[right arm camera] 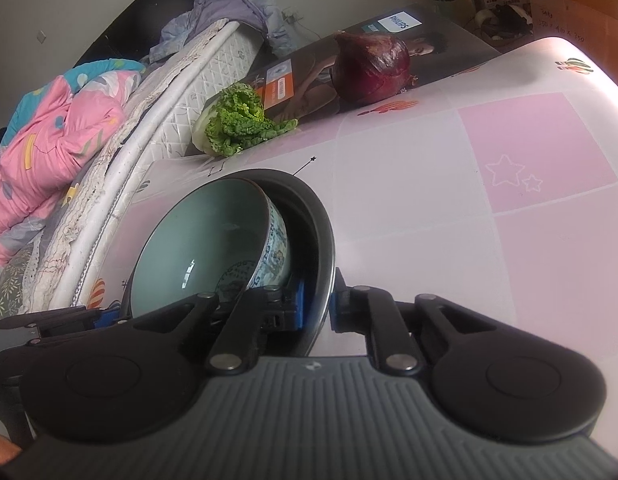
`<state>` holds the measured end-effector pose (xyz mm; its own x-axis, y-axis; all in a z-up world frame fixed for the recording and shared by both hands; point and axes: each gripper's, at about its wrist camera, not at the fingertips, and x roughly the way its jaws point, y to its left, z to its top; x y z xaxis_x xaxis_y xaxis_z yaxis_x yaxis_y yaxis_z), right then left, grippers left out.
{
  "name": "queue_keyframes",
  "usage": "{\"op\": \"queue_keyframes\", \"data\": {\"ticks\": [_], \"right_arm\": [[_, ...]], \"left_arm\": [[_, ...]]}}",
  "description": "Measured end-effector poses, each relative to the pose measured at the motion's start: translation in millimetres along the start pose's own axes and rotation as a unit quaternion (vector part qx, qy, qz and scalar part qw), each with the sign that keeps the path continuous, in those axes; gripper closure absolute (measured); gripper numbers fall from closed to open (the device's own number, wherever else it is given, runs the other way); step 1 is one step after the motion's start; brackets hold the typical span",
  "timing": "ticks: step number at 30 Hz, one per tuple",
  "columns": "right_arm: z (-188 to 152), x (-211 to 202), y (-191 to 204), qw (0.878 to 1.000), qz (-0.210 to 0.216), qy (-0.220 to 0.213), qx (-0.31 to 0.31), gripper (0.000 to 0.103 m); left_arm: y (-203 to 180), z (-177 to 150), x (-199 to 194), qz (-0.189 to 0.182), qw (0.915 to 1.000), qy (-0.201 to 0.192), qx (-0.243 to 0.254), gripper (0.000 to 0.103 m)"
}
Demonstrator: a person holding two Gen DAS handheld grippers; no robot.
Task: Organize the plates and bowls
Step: 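Lift the nested bowls with the left gripper and carry them over the plate stack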
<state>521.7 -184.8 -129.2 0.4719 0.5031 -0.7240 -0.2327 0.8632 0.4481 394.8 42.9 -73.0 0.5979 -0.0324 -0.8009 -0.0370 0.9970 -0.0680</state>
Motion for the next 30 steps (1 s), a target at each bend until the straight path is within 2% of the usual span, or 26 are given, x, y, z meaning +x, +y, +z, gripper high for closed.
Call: {"op": "queue_keyframes", "data": {"ticks": [20, 30], "right_arm": [[2.9, -29.1, 18.4, 0.999, -0.002, -0.037, -0.039, 0.092], [-2.4, -89.3, 35.8, 0.996, 0.000, -0.075, -0.048, 0.092]], "left_arm": [[1.4, 3.6, -22.9, -0.004, 0.9997, -0.024, -0.007, 0.081], [-8.1, 4.1, -80.9, -0.020, 0.9977, -0.064, 0.004, 0.083]]}}
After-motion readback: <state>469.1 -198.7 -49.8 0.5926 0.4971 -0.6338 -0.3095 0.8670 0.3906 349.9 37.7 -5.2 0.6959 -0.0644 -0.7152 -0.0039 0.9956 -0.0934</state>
